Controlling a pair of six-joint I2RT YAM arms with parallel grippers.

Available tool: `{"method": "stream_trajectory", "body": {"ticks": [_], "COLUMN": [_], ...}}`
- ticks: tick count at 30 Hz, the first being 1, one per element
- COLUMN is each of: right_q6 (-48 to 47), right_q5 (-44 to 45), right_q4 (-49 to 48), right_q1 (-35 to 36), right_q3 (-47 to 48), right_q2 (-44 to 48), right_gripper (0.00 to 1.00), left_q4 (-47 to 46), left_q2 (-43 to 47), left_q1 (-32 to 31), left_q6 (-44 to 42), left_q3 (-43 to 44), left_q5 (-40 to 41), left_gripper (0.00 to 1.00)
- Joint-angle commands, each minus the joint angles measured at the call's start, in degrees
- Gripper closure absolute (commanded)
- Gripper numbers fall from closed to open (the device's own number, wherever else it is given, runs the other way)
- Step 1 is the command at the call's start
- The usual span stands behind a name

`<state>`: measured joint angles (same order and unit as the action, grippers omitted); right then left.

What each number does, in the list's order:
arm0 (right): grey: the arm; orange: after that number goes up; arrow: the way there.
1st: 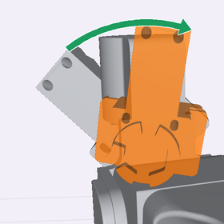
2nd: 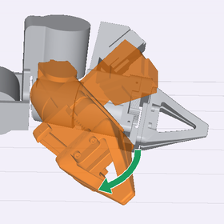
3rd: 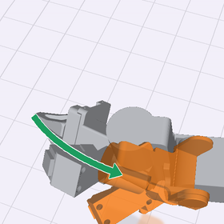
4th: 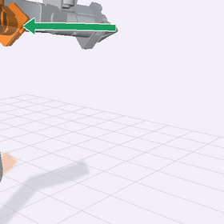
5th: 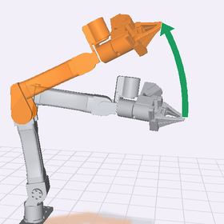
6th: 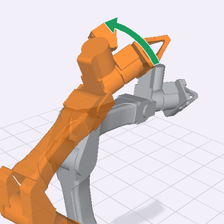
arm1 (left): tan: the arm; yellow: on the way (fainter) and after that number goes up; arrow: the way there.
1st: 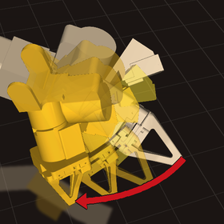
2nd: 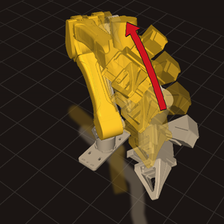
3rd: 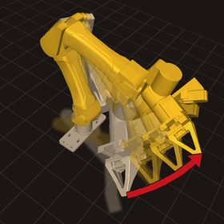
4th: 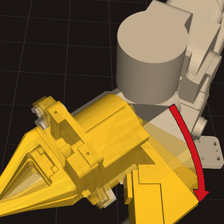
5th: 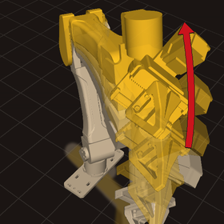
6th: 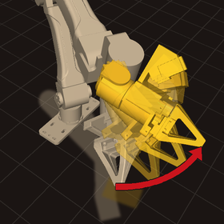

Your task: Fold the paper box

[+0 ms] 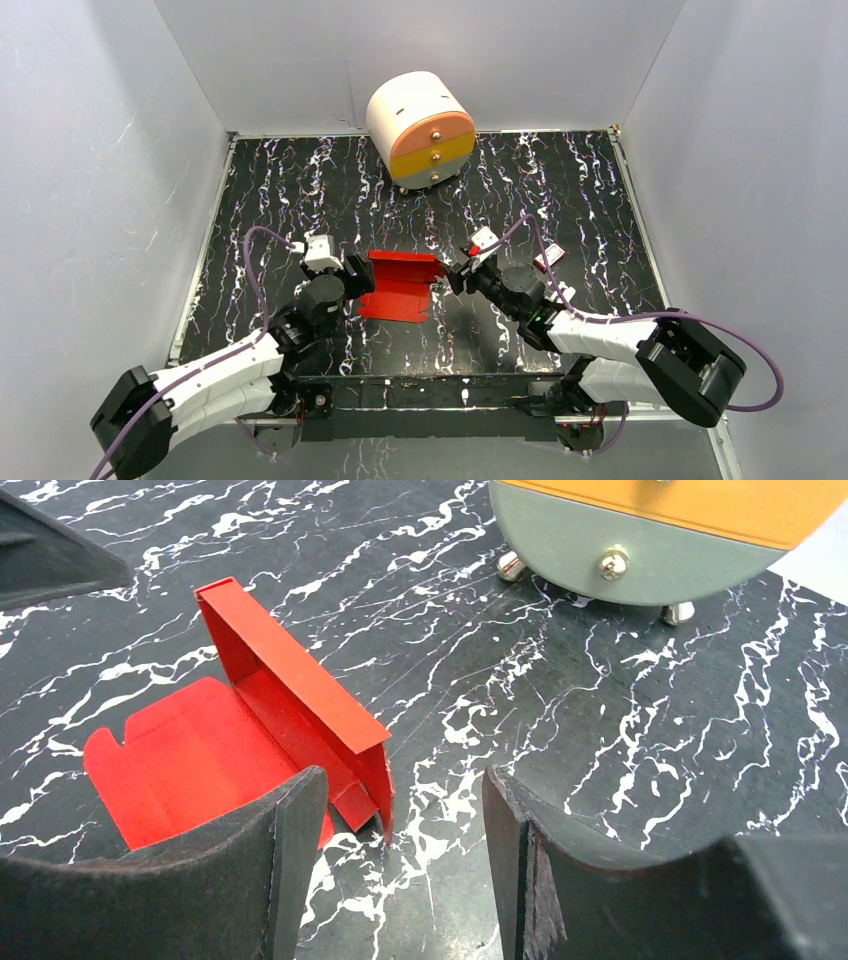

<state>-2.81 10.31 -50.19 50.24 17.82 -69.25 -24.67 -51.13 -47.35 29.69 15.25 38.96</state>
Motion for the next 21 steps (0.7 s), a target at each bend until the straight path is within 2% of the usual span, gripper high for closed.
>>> {"method": "stream_trajectory", "body": {"ticks": [1, 3, 7, 10, 16, 21], "right_q6": [1.8, 2.2, 2.4, 3.8, 3.9, 2.9], "right_q5": [3.6, 3.6, 3.6, 3.3, -0.1, -7.2], "right_q4": [4.5, 4.6, 4.9, 5.6, 4.4, -0.4], "right_q1": [-0.5, -0.6, -0.8, -0.9, -2.8, -4.4], "right_q3": [2.8, 3.4, 5.2, 6.4, 6.2, 4.6], "right_q2": [2.2, 1.7, -0.2, -1.2, -4.2, -6.4], "right_gripper": [0.33, 0.33, 0.33, 0.33, 0.36, 0.41], "left_q4": [18.9, 21.6, 24.0, 24.3, 26.3, 28.5], "left_q2": [4.8, 5.2, 3.7, 1.0, -4.0, -3.3], "left_q1": [0.5, 0.6, 0.9, 2.9, 8.7, 9.0], "left_q6": [8.9, 10.3, 10.3, 8.4, 9.6, 10.6], "left_q3": [4.8, 6.1, 9.2, 12.7, 18.1, 18.4], "left_q5": [-5.9, -9.2, -10.5, -12.2, -23.7, -22.6], "left_gripper": [0.3, 0.22, 0.16, 0.14, 0.14, 0.14]}}
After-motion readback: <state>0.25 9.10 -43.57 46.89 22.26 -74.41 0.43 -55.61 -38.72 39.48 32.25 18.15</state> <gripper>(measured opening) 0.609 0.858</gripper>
